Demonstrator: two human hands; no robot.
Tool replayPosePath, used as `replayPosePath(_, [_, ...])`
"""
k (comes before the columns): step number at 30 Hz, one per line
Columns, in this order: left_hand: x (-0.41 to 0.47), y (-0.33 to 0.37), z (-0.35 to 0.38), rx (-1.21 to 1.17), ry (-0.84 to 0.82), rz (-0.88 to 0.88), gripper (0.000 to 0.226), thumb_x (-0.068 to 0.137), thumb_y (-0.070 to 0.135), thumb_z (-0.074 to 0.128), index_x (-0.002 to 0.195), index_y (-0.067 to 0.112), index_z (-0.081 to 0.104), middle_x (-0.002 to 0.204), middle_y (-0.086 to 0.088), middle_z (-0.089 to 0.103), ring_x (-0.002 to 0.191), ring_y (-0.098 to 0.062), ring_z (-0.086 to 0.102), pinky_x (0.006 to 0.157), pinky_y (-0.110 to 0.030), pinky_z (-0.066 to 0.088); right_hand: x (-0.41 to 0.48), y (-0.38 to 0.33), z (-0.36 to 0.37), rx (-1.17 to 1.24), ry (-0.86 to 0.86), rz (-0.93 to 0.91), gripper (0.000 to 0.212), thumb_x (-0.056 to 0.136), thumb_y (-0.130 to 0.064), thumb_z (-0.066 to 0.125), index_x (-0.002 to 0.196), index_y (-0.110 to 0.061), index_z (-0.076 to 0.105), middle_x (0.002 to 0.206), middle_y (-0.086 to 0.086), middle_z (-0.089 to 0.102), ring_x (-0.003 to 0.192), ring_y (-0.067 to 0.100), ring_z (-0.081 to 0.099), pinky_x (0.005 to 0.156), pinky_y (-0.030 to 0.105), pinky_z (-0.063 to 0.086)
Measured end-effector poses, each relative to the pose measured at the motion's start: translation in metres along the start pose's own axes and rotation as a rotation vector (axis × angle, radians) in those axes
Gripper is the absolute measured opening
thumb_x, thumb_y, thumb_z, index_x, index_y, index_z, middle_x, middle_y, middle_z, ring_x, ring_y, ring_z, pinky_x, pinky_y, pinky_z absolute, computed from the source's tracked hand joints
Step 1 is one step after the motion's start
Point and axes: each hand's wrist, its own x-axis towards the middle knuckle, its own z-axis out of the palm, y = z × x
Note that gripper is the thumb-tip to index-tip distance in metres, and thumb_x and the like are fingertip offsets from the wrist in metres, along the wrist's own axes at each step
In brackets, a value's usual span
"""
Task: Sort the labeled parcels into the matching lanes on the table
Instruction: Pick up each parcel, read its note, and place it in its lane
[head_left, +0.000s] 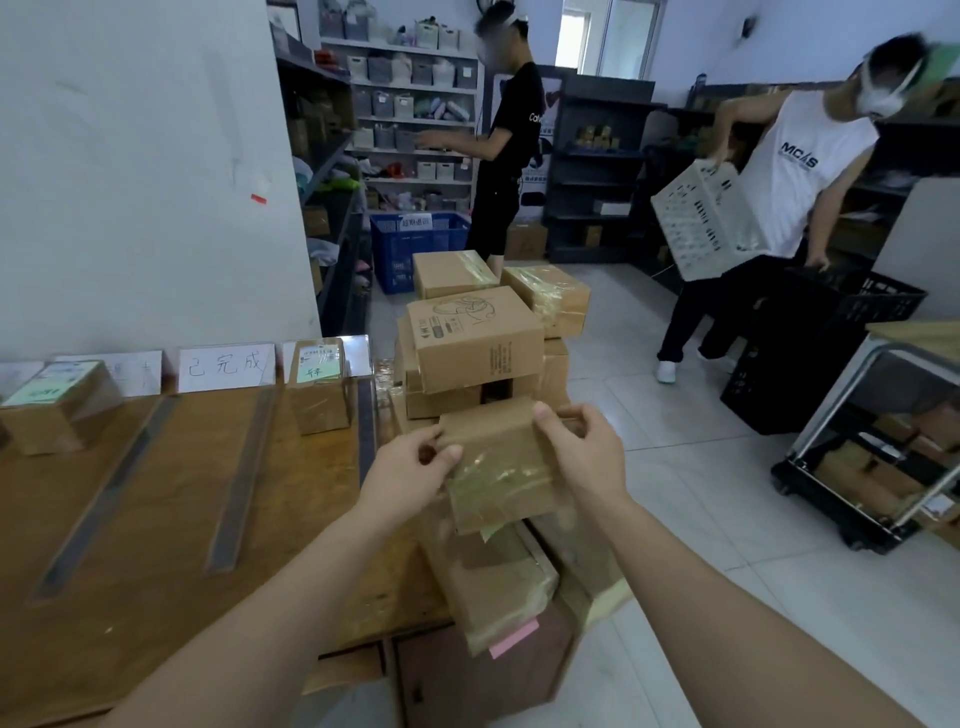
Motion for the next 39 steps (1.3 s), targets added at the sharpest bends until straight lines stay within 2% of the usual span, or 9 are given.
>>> replayPosePath(3, [0.003, 0.004, -0.006, -0.05, 0.054, -0.022, 0.047, 0.096, 0.043, 0.053, 0.139, 0.024, 0.05, 0.132, 0.003, 0.055, 0.114, -0.015, 0.052, 0.089, -0.027, 0.045, 0.003, -0.013, -0.003, 0.185, -0.045, 0.056, 0.034, 0.087, -0.053, 0.064, 0.086, -0.019, 0.066, 0.098, 0.0, 0.068, 0.09, 0.016, 0.063, 0.071, 0.027, 0.047])
replayPosePath(7, [0.012, 0.01, -0.014, -0.235, 0.202, -0.126, 0.047, 0.094, 0.049, 0.054, 0.131, 0.021, 0.049, 0.12, 0.004, 0.057, 0.109, -0.017, 0.055, 0.091, -0.036, 0.05, 0.004, -0.022, 0.0, 0.228, -0.126, 0.066, 0.052, 0.066, -0.07, 0.067, 0.094, -0.029, 0.076, 0.1, -0.007, 0.074, 0.103, 0.019, 0.066, 0.096, 0.047, 0.051])
replayPosePath(12, [0.017, 0.023, -0.024, -0.418, 0.237, -0.193, 0.033, 0.095, 0.043, 0.054, 0.117, 0.018, 0.054, 0.109, 0.002, 0.06, 0.086, -0.008, 0.058, 0.061, -0.022, 0.046, -0.003, -0.034, 0.0, 0.286, -0.285, -0.037, 0.062, 0.069, -0.024, 0.067, 0.131, -0.021, 0.059, 0.119, -0.005, 0.066, 0.111, 0.015, 0.062, 0.084, 0.028, 0.051])
replayPosePath(17, [0.01, 0.029, -0.033, -0.547, 0.175, -0.178, 0.035, 0.092, 0.056, 0.049, 0.096, 0.025, 0.063, 0.098, 0.004, 0.068, 0.093, -0.014, 0.064, 0.081, -0.032, 0.049, -0.001, -0.042, 0.004, 0.207, -0.187, -0.09, 0.047, 0.089, -0.018, 0.071, 0.134, -0.021, 0.059, 0.118, -0.01, 0.068, 0.112, 0.012, 0.064, 0.099, 0.04, 0.052])
replayPosePath(22, [-0.004, 0.036, -0.04, -0.583, -0.024, -0.093, 0.071, 0.072, 0.058, 0.064, 0.134, 0.026, 0.053, 0.119, 0.004, 0.066, 0.108, -0.02, 0.063, 0.098, -0.049, 0.048, 0.001, -0.056, 0.011, 0.225, -0.121, -0.069, 0.042, 0.092, -0.015, 0.068, 0.132, -0.013, 0.06, 0.121, -0.004, 0.067, 0.109, 0.014, 0.063, 0.097, 0.034, 0.052])
replayPosePath(26, [-0.005, 0.033, -0.046, -0.48, -0.12, 0.01, 0.067, 0.08, 0.017, 0.075, 0.132, 0.041, 0.04, 0.116, 0.013, 0.061, 0.107, -0.013, 0.06, 0.082, -0.03, 0.052, 0.002, -0.064, 0.015, 0.222, -0.076, -0.03, 0.046, 0.091, -0.022, 0.069, 0.134, -0.013, 0.057, 0.126, 0.003, 0.063, 0.116, 0.02, 0.059, 0.102, 0.042, 0.049])
replayPosePath(31, [-0.007, 0.027, -0.047, -0.405, -0.028, -0.054, 0.068, 0.084, 0.033, 0.072, 0.14, 0.022, 0.036, 0.13, 0.0, 0.057, 0.116, -0.02, 0.058, 0.094, -0.041, 0.052, -0.002, -0.069, 0.017, 0.109, -0.067, -0.065, 0.051, 0.094, -0.037, 0.061, 0.143, -0.028, 0.047, 0.138, 0.004, 0.055, 0.124, 0.02, 0.052, 0.106, 0.045, 0.044])
replayPosePath(35, [-0.009, 0.031, -0.05, -0.373, 0.02, -0.026, 0.062, 0.086, 0.041, 0.067, 0.139, 0.025, 0.041, 0.129, 0.001, 0.059, 0.115, -0.018, 0.058, 0.097, -0.044, 0.05, -0.012, -0.069, 0.015, -0.021, -0.197, -0.124, 0.087, 0.077, -0.061, 0.07, 0.15, -0.027, 0.035, 0.146, 0.0, 0.046, 0.131, 0.02, 0.046, 0.107, 0.044, 0.043])
replayPosePath(39, [-0.012, 0.036, -0.055, -0.372, 0.026, 0.021, 0.045, 0.091, 0.036, 0.062, 0.133, 0.029, 0.046, 0.121, 0.005, 0.06, 0.097, -0.004, 0.06, 0.066, -0.018, 0.05, -0.015, -0.064, 0.015, -0.251, -0.283, -0.12, 0.123, 0.052, -0.061, 0.088, 0.15, -0.023, 0.025, 0.143, 0.004, 0.042, 0.132, 0.026, 0.043, 0.105, 0.048, 0.045])
